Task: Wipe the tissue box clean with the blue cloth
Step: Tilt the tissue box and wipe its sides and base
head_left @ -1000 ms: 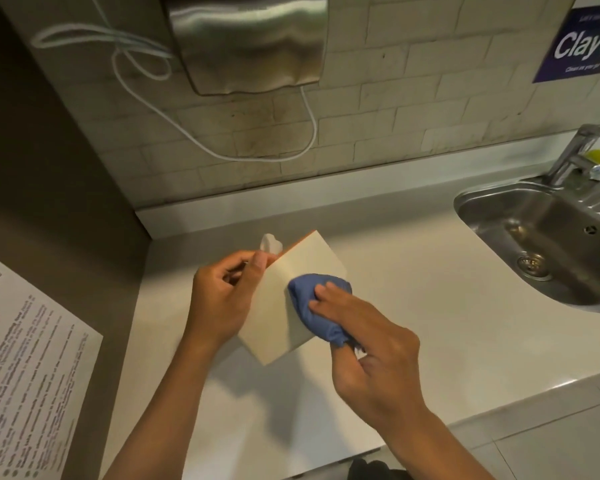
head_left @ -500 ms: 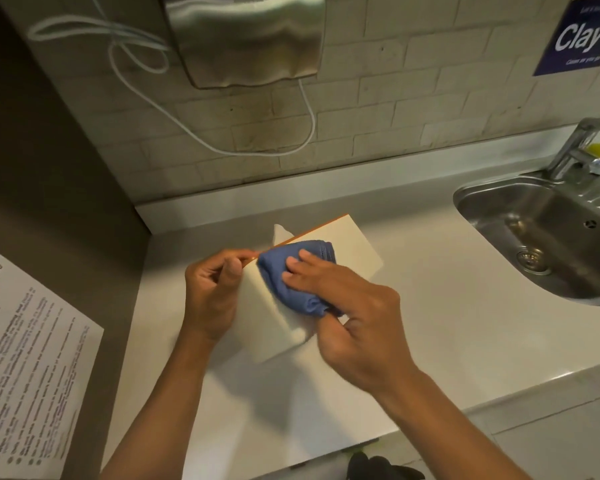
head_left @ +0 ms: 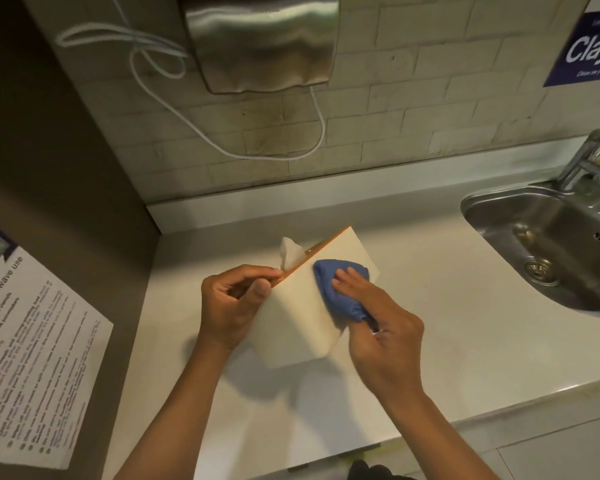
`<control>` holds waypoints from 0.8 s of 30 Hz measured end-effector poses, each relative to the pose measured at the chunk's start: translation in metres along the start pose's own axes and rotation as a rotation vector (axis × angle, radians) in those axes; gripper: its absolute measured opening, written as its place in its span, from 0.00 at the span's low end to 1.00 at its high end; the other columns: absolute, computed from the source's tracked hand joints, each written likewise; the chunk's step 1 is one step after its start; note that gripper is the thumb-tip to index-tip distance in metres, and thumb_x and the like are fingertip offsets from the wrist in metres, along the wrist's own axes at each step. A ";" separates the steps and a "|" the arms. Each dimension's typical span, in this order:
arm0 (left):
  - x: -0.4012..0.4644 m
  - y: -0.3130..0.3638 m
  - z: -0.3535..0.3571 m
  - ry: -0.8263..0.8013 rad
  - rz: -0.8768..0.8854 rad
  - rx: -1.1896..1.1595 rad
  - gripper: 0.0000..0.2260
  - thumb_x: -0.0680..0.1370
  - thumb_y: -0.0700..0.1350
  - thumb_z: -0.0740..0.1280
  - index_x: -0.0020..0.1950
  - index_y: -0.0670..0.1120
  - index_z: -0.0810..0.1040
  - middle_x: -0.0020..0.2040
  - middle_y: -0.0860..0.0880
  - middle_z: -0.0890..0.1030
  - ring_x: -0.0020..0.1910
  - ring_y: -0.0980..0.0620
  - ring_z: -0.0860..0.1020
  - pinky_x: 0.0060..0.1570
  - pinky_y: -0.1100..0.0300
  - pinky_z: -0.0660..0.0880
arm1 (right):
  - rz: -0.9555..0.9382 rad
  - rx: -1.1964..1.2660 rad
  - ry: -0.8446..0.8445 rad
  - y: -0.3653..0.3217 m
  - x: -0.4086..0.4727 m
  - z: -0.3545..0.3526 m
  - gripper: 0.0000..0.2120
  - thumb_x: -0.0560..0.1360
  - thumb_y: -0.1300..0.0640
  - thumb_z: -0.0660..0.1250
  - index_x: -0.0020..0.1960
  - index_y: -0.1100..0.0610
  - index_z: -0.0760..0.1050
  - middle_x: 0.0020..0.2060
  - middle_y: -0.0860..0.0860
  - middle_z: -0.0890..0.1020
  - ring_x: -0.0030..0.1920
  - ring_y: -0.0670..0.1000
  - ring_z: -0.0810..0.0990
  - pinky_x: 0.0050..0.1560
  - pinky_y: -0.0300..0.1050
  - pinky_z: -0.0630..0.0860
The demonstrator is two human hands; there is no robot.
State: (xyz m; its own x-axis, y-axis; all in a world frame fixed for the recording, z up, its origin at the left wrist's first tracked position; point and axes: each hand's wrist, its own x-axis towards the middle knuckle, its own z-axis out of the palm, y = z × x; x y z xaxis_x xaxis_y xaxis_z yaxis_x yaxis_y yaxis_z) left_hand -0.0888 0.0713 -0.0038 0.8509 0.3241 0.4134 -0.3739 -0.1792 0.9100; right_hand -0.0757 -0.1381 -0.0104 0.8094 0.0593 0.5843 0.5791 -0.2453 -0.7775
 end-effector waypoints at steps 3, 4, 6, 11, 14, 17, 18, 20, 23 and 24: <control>-0.003 -0.007 0.000 0.080 -0.026 -0.046 0.20 0.68 0.74 0.70 0.43 0.60 0.88 0.41 0.58 0.87 0.40 0.58 0.83 0.41 0.61 0.80 | 0.354 0.082 0.179 0.023 0.003 -0.004 0.24 0.73 0.73 0.66 0.56 0.46 0.81 0.48 0.48 0.85 0.39 0.38 0.78 0.41 0.29 0.72; -0.005 -0.009 -0.001 0.110 -0.044 -0.061 0.21 0.67 0.75 0.70 0.43 0.59 0.88 0.41 0.58 0.87 0.39 0.58 0.83 0.40 0.62 0.79 | 0.452 0.150 0.219 0.031 0.002 -0.005 0.24 0.74 0.71 0.65 0.55 0.44 0.82 0.44 0.46 0.85 0.37 0.40 0.77 0.40 0.32 0.74; -0.007 -0.014 -0.002 0.138 -0.065 -0.071 0.22 0.67 0.76 0.69 0.43 0.59 0.88 0.40 0.58 0.86 0.39 0.58 0.82 0.39 0.61 0.78 | 0.601 0.292 0.252 0.039 0.002 -0.005 0.22 0.75 0.69 0.62 0.54 0.44 0.83 0.35 0.48 0.80 0.33 0.47 0.73 0.35 0.42 0.72; -0.010 -0.019 0.002 0.140 -0.061 -0.060 0.23 0.68 0.76 0.68 0.43 0.59 0.87 0.41 0.57 0.86 0.40 0.58 0.82 0.41 0.61 0.79 | 0.952 0.695 0.374 0.044 0.003 0.003 0.20 0.72 0.68 0.60 0.51 0.50 0.84 0.36 0.49 0.81 0.35 0.49 0.77 0.38 0.47 0.72; -0.012 -0.019 0.004 0.199 -0.092 -0.102 0.24 0.66 0.77 0.68 0.43 0.59 0.87 0.41 0.57 0.86 0.40 0.56 0.82 0.42 0.56 0.79 | 1.144 0.811 0.349 0.051 -0.004 0.014 0.21 0.71 0.70 0.58 0.55 0.54 0.82 0.41 0.55 0.79 0.41 0.55 0.75 0.43 0.51 0.73; -0.012 -0.015 0.008 0.178 -0.079 -0.125 0.24 0.67 0.77 0.68 0.43 0.59 0.87 0.41 0.57 0.86 0.41 0.56 0.82 0.43 0.56 0.78 | 1.285 0.948 0.302 0.051 -0.013 0.025 0.17 0.72 0.71 0.56 0.53 0.59 0.79 0.37 0.57 0.80 0.35 0.56 0.78 0.40 0.53 0.79; -0.012 -0.013 0.008 0.148 -0.064 -0.116 0.23 0.68 0.76 0.67 0.44 0.60 0.87 0.41 0.58 0.86 0.41 0.57 0.83 0.43 0.59 0.79 | 1.313 1.024 0.302 0.052 -0.015 0.029 0.16 0.73 0.72 0.55 0.51 0.59 0.78 0.34 0.56 0.81 0.31 0.55 0.80 0.35 0.52 0.79; -0.014 -0.013 0.009 0.097 -0.045 -0.093 0.22 0.70 0.76 0.66 0.44 0.60 0.87 0.42 0.58 0.87 0.42 0.59 0.83 0.44 0.63 0.79 | 1.335 1.152 0.319 0.051 -0.015 0.033 0.18 0.73 0.73 0.52 0.44 0.56 0.75 0.27 0.52 0.79 0.23 0.50 0.78 0.25 0.44 0.76; -0.018 -0.019 0.007 0.075 -0.055 -0.101 0.24 0.69 0.76 0.66 0.44 0.58 0.87 0.42 0.55 0.87 0.43 0.54 0.84 0.46 0.61 0.79 | 1.317 1.193 0.342 0.051 -0.012 0.045 0.18 0.73 0.72 0.54 0.37 0.52 0.74 0.26 0.46 0.74 0.26 0.47 0.72 0.31 0.39 0.72; -0.019 -0.022 0.007 0.063 -0.056 -0.093 0.24 0.69 0.76 0.67 0.45 0.58 0.87 0.43 0.54 0.87 0.44 0.53 0.84 0.47 0.60 0.79 | 1.305 1.163 0.336 0.053 -0.011 0.050 0.17 0.72 0.70 0.56 0.36 0.50 0.73 0.29 0.45 0.73 0.30 0.47 0.70 0.36 0.39 0.70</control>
State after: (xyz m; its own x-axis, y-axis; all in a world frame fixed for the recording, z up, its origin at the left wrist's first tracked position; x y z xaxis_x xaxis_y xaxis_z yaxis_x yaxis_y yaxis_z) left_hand -0.0943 0.0626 -0.0315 0.8476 0.3895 0.3602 -0.3616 -0.0728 0.9295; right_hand -0.0497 -0.1037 -0.0694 0.7892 0.1864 -0.5851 -0.4765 0.7869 -0.3921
